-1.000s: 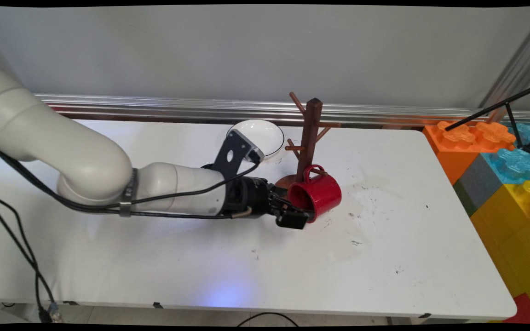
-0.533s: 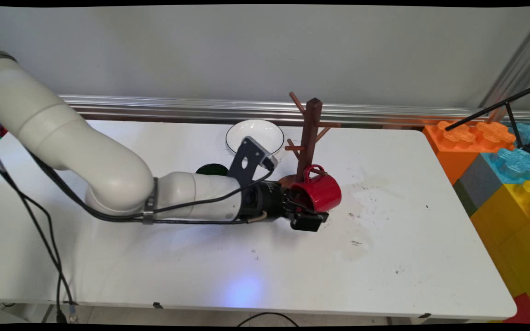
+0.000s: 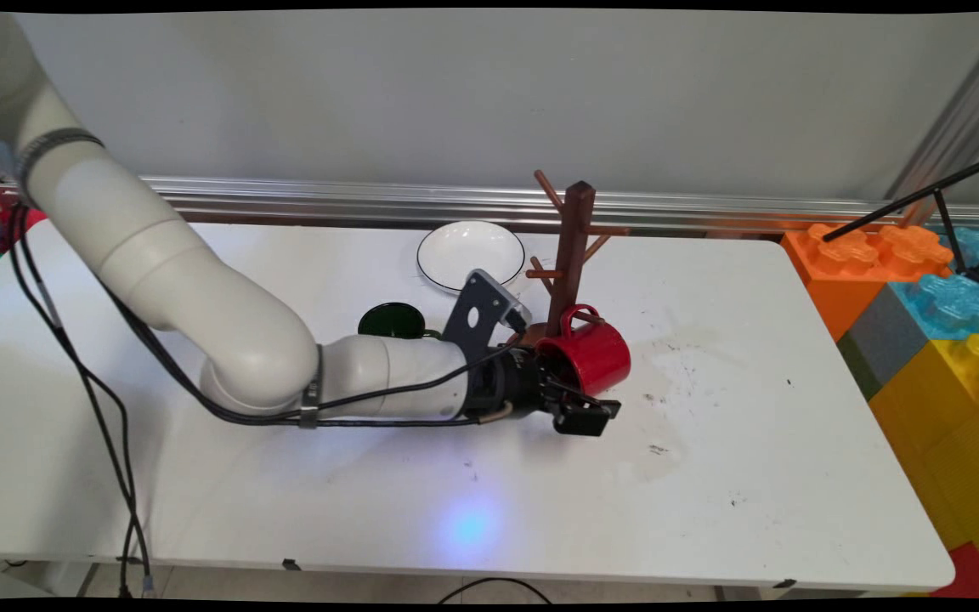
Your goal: Pick up the red mug from the rack, then place the picked object on the table
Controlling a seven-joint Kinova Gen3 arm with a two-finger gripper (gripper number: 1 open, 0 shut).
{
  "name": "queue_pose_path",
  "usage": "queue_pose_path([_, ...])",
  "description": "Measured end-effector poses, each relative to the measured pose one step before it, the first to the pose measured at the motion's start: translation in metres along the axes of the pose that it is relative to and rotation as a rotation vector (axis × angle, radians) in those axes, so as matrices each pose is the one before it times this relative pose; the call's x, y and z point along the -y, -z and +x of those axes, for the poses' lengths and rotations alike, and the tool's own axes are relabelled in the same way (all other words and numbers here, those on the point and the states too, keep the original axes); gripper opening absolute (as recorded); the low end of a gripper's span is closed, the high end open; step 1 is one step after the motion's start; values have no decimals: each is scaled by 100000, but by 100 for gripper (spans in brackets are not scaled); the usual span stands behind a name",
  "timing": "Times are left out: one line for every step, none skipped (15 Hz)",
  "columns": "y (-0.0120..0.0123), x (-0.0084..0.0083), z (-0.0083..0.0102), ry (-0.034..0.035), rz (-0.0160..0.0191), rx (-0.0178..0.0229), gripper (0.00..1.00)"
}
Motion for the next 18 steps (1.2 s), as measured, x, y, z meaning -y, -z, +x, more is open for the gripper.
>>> queue_pose_path([-331,-9,-82,-23,-51,-268,100])
queue_pose_path([-252,-9,-56,-58,-63,-218,100])
queue_pose_path([-377,-12,-57,-38,-45,-321,100])
queue_pose_path([-400,4,-62,-10,48,-351,100])
queue_pose_path([-362,20,-43,60,185,-430,100])
queue_pose_path([-281,57,-30,245,457,-357,0])
queue_pose_path([-169,55,-12,216,435,-279,0])
queue_pose_path([-216,83,-38,580,689,-335,0])
queue_pose_path([-136,56,-30,434,463,-178,0])
queue_pose_path([-179,45,-55,500,460,-179,0])
queue_pose_path([-98,5,-43,289,188,-101,0])
queue_pose_path([-102,-12,-65,395,238,-137,0])
queue_pose_path([-52,-13,-54,234,133,-38,0])
queue_pose_path([-58,-85,-66,283,7,-53,0])
queue_pose_path([-6,-48,-47,208,54,-48,0])
queue_pose_path([-39,-130,-26,214,-150,-7,0])
queue_pose_path([31,-68,-45,201,14,-1,0])
queue_pose_path([196,-83,-85,420,148,-159,0])
